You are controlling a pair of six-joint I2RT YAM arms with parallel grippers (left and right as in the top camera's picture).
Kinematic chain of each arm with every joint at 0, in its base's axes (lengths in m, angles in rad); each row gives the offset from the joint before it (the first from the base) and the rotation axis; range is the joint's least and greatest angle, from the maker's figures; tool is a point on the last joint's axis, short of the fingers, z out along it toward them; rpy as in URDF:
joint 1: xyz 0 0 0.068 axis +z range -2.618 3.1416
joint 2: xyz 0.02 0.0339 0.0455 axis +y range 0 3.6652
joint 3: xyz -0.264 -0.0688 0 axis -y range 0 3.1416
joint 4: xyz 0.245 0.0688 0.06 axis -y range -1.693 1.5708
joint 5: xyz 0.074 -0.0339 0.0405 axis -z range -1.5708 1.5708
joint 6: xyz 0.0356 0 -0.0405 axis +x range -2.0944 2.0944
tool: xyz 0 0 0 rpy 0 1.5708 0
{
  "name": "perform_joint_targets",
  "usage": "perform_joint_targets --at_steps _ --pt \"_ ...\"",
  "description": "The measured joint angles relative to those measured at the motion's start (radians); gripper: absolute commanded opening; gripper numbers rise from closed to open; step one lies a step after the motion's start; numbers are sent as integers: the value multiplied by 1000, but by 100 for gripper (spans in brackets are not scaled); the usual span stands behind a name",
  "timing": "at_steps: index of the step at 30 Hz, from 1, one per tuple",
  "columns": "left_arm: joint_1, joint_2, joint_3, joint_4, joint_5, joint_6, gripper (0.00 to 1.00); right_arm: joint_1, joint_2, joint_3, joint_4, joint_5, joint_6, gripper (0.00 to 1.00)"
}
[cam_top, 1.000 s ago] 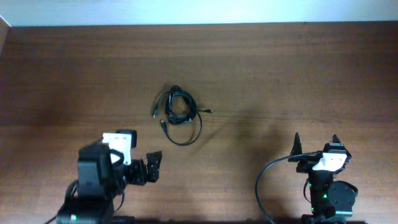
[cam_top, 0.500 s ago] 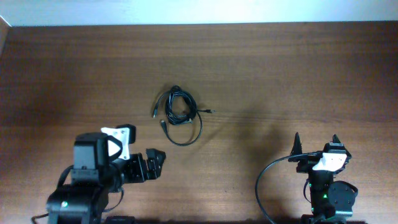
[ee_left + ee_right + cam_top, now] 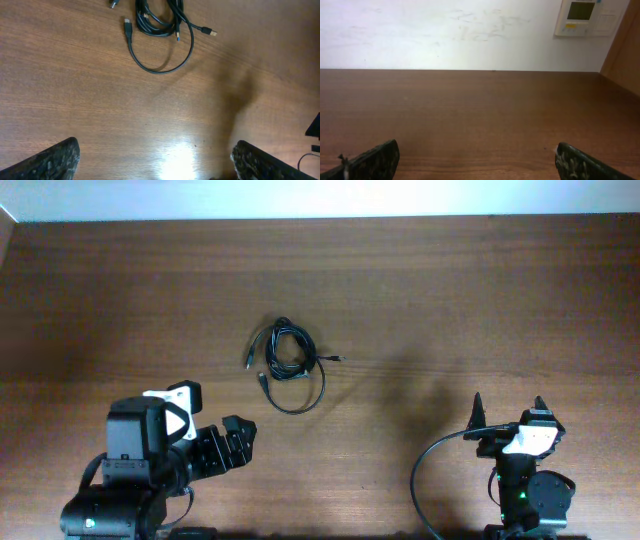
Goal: Untangle cables
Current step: 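Move the left gripper forward toward the black cable bundle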
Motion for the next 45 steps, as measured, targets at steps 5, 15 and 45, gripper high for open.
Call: perform_joint_targets --at_steps 5,15,45 --pt "-2 71 1 3 -5 -37 90 0 0 0 0 0 0 98" --pt "-33 406 312 80 -248 -28 93 0 0 0 0 0 0 98" --pt "-50 634 391 -14 -333 -22 99 0 0 0 0 0 0 98"
